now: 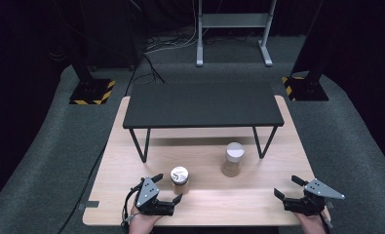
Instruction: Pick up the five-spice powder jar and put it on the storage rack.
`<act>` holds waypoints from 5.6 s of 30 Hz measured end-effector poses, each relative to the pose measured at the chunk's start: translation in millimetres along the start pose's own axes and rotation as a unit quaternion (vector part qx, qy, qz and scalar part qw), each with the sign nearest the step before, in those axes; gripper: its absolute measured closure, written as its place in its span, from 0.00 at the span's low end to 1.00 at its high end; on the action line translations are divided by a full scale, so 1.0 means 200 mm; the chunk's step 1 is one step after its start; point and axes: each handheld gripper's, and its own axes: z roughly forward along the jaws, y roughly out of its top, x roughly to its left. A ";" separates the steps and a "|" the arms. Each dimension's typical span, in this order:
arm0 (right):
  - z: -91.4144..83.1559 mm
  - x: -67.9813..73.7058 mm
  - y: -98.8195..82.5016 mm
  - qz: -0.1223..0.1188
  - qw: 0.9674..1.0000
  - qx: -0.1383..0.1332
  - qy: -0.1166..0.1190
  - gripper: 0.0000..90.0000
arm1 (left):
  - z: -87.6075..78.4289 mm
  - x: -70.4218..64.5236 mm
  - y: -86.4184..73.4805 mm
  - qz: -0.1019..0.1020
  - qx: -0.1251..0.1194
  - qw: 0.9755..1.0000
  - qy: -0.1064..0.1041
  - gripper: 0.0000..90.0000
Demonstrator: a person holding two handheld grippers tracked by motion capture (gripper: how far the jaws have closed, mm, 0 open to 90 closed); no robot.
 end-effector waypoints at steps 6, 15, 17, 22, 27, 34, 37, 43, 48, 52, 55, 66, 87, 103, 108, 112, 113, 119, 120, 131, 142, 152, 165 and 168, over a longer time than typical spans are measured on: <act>0.00 0.00 0.00 0.001 1.000 0.000 0.001 0.07 | 0.09 -0.05 0.01 0.013 0.009 1.000 0.018 0.03; 0.01 0.00 0.01 -0.003 1.000 0.002 0.004 0.07 | 0.15 -0.05 -0.04 -0.008 -0.013 1.000 0.014 0.03; 0.01 0.00 0.01 -0.003 1.000 0.002 0.004 0.07 | 0.15 -0.06 -0.05 -0.010 -0.016 1.000 0.015 0.03; 0.01 0.00 0.01 -0.004 1.000 0.002 0.005 0.07 | 0.16 -0.07 -0.06 -0.019 -0.027 0.999 0.022 0.04; 0.01 0.00 0.01 -0.004 1.000 0.003 0.005 0.07 | 0.16 -0.06 -0.05 -0.034 -0.019 0.999 0.028 0.07; 0.01 0.00 0.01 -0.005 1.000 0.004 0.005 0.07 | 0.16 -0.06 -0.05 -0.028 -0.020 0.999 0.022 0.27; 0.01 0.00 0.01 -0.004 1.000 0.003 0.005 0.07 | 0.16 -0.05 -0.06 -0.036 -0.025 0.999 0.023 0.31; 0.01 0.00 0.01 -0.003 1.000 0.003 0.003 0.07 | 0.16 -0.05 -0.06 -0.035 -0.027 0.999 0.021 0.34; 0.01 0.00 0.00 -0.002 1.000 0.002 0.002 0.07 | 0.15 -0.04 -0.07 -0.037 -0.029 0.999 0.020 0.34; 0.01 0.00 0.00 -0.001 1.000 0.002 0.001 0.07 | 0.15 -0.03 -0.07 -0.040 -0.035 0.998 0.019 0.34; 0.00 0.00 0.00 0.000 1.000 0.001 0.000 0.07 | 0.13 -0.02 -0.08 -0.049 -0.043 0.998 0.016 0.34; 0.00 0.00 0.00 0.000 1.000 -0.001 -0.002 0.07 | 0.06 0.02 0.05 -0.042 -0.074 0.996 0.013 0.34; 0.00 0.00 0.00 0.000 1.000 0.000 0.002 0.07 | 0.05 0.14 0.57 -0.034 -0.095 0.994 0.031 0.34; 0.00 0.00 0.00 0.002 1.000 -0.002 0.001 0.07 | 0.07 0.22 0.82 -0.051 -0.114 0.992 0.035 0.34; 0.00 0.00 0.00 0.001 1.000 0.000 0.002 0.07 | 0.11 0.24 0.88 -0.062 -0.108 0.991 0.051 0.34; 0.00 -0.01 0.00 0.002 1.000 0.000 0.002 0.07 | 0.16 0.25 0.93 -0.070 -0.102 0.990 0.066 0.34; 0.00 0.00 0.00 0.002 1.000 -0.001 0.002 0.07 | 0.17 0.25 0.94 -0.071 -0.101 0.990 0.071 0.34; 0.00 -0.01 0.00 0.003 1.000 -0.001 0.002 0.07 | 0.23 0.24 1.01 -0.065 -0.090 0.989 0.095 0.34; 0.00 -0.01 0.00 0.003 1.000 -0.001 0.002 0.07 | 0.25 0.24 1.04 -0.061 -0.080 0.990 0.103 0.34; 0.00 -0.01 0.00 0.001 1.000 0.000 0.005 0.07 | 0.38 0.23 1.12 -0.071 -0.057 0.984 0.153 0.34; 0.01 -0.01 0.00 0.000 1.000 0.000 0.007 0.07 | 0.45 0.21 1.16 -0.073 -0.039 0.979 0.185 0.34; 0.01 -0.01 0.00 -0.001 1.000 0.000 0.007 0.07 | 0.47 0.16 1.16 -0.051 -0.025 0.978 0.200 0.22; 0.00 -0.01 0.00 0.001 1.000 -0.003 0.003 0.07 | 0.31 0.16 1.05 -0.034 -0.055 0.982 0.177 0.14; 0.00 0.00 0.00 0.000 1.000 -0.003 0.002 0.07 | 0.23 0.17 0.98 -0.033 -0.066 0.983 0.166 0.14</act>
